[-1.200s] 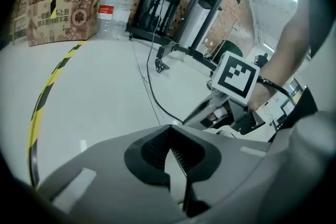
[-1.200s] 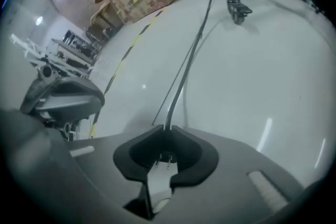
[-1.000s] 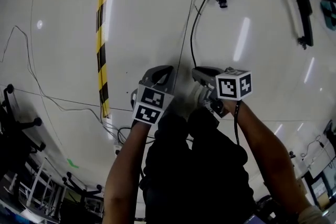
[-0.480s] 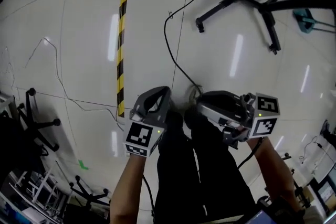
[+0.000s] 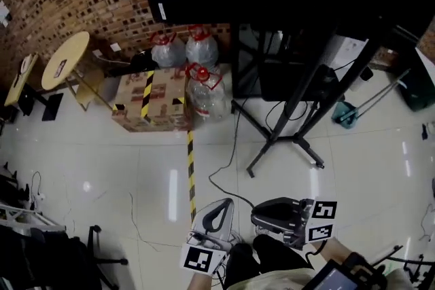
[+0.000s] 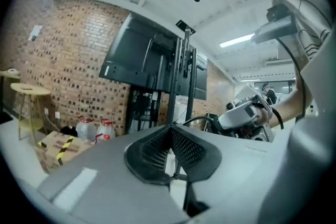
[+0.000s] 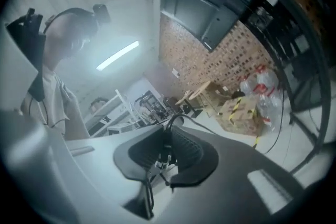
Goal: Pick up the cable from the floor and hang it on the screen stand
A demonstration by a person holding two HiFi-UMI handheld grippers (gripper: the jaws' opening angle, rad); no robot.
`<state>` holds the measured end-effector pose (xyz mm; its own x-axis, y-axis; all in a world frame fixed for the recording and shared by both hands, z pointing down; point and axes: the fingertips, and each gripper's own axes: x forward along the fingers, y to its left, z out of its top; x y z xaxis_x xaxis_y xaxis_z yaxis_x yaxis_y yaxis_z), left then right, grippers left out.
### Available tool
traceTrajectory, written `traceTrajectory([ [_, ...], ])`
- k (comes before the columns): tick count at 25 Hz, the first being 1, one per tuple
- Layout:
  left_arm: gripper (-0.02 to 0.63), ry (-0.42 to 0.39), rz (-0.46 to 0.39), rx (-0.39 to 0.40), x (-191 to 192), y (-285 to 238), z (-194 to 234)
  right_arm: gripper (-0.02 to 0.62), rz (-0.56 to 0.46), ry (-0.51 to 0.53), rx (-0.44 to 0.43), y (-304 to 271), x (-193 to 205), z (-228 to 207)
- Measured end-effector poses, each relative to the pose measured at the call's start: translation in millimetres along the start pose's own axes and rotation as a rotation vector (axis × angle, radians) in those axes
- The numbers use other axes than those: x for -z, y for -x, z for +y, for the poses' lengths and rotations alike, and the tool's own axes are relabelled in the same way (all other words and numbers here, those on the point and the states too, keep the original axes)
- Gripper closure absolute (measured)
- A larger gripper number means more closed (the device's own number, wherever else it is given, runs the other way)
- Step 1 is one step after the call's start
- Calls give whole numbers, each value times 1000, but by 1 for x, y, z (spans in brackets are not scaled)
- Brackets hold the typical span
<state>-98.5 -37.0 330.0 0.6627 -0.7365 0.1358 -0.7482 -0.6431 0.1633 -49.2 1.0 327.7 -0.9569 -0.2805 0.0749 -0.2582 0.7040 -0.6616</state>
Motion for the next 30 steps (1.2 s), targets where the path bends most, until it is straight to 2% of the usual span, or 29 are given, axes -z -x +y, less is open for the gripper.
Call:
traceTrajectory([
  [5, 586, -142, -91, 39, -103, -18, -12, 540, -43, 172, 56, 13, -87, 35],
  [8, 586, -180, -101, 55, -137, -28, -8, 541, -84, 256, 94, 17, -131, 45],
  [12, 586, -216, -105, 94, -180, -37, -14, 541, -125, 303, 127, 25, -182, 70],
  [18, 586, -258, -137, 126, -202, -48, 1, 541, -178, 324, 156, 28, -215, 63],
  [22, 586, -297, -169, 145, -227, -59, 4, 541, -254, 345, 145, 38, -265, 73],
  [26, 586, -317, -207, 168, -249, -90, -3, 541, -269, 426, 138, 52, -317, 74],
  [30, 586, -337, -267, 167, -275, -148, -7, 543, -303, 424, 96, 72, -373, 47],
])
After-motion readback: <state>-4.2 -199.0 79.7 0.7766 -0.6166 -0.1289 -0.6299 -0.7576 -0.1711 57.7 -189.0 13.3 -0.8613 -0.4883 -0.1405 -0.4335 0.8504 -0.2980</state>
